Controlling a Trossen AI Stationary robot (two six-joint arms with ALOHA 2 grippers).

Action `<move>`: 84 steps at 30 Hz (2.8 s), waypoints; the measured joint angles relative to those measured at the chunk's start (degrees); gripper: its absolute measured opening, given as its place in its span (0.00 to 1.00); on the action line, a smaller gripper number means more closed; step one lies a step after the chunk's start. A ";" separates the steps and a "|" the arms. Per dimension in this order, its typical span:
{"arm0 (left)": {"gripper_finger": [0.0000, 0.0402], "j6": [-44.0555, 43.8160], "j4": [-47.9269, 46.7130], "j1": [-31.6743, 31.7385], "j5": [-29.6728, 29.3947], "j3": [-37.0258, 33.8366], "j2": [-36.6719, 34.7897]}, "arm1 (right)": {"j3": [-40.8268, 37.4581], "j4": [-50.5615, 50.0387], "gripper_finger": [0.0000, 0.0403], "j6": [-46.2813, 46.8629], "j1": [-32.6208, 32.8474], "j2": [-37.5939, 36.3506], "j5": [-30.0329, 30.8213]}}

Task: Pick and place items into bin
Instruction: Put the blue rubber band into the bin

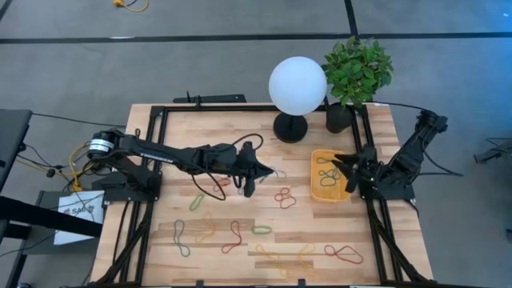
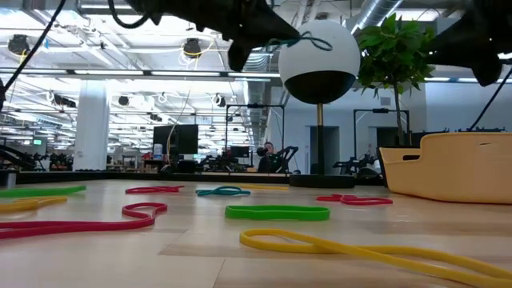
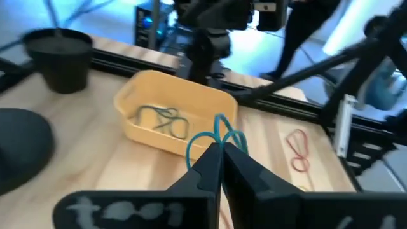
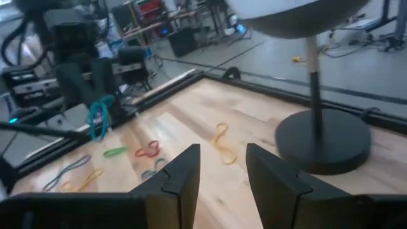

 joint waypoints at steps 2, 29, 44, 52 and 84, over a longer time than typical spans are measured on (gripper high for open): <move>0.00 0.49 2.73 0.01 1.32 0.00 1.38 | -1.54 9.64 0.30 -6.24 -1.15 2.38 -1.87; 0.00 7.45 5.73 1.05 3.32 0.00 3.10 | -5.06 80.45 0.49 -21.76 -26.33 42.52 -40.44; 0.00 7.62 4.09 1.57 3.30 0.00 3.00 | 3.90 79.02 0.33 -24.99 -32.41 52.22 -47.18; 0.00 6.93 3.29 1.57 3.22 0.00 2.95 | 3.93 76.33 0.03 -26.63 -33.21 51.69 -47.30; 0.20 4.34 -18.38 -2.57 10.67 -0.07 -16.13 | 3.95 0.88 0.00 7.64 -22.72 16.79 -16.76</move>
